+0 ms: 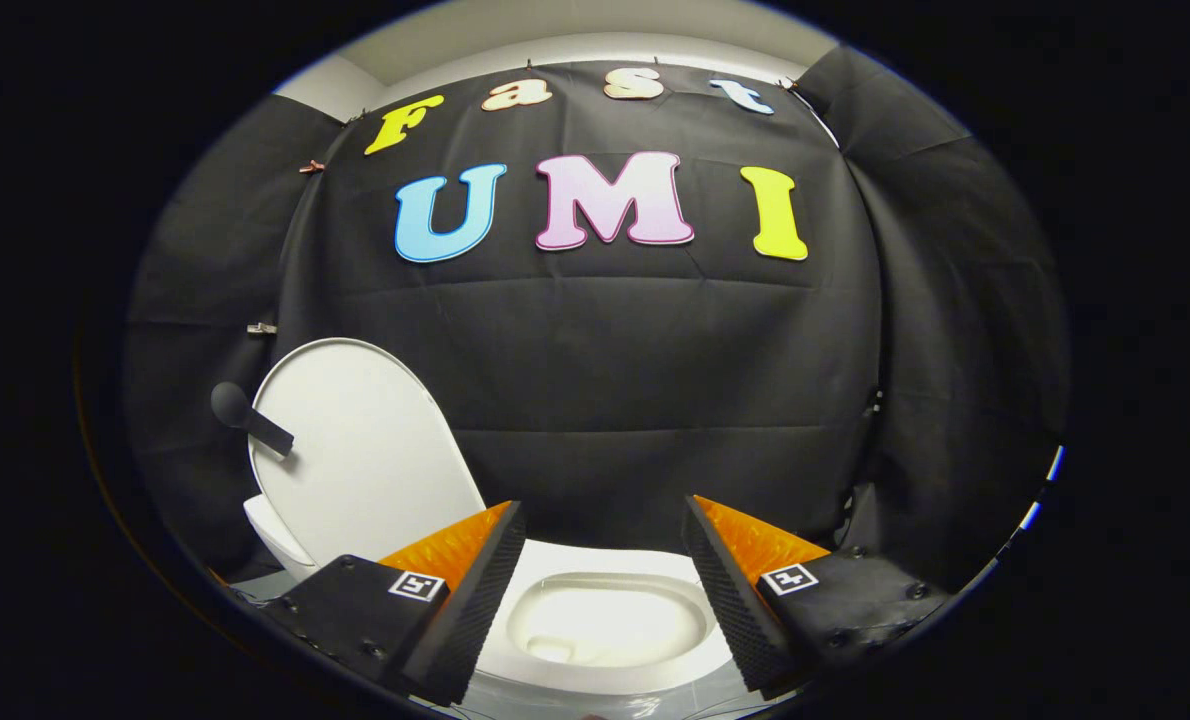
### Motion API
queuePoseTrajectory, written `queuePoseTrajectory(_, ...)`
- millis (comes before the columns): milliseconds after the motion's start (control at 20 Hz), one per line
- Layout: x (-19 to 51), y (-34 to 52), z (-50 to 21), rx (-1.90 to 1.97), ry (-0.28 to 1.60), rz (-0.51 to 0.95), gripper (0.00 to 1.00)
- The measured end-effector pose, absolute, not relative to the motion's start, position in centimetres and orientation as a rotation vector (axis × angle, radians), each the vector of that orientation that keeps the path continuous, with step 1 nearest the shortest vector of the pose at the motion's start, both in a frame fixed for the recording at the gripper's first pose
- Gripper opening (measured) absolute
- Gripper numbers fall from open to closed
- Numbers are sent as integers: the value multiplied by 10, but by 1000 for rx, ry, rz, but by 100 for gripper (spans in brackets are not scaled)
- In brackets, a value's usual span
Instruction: Open the toilet lid.
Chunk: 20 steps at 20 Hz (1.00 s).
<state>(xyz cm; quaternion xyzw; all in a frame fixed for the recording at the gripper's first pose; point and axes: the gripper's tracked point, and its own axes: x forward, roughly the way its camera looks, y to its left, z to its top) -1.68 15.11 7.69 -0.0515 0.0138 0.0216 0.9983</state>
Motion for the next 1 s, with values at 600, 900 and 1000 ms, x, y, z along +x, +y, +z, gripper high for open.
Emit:
queuePoseTrajectory(600, -18, 153, 78, -106, 25, 46, 99)
queuePoseTrajectory(900, -19, 155, 76, -107, 29, 52, 99)
queuePoseTrajectory(1000, -19, 155, 76, -111, 26, 53, 99)
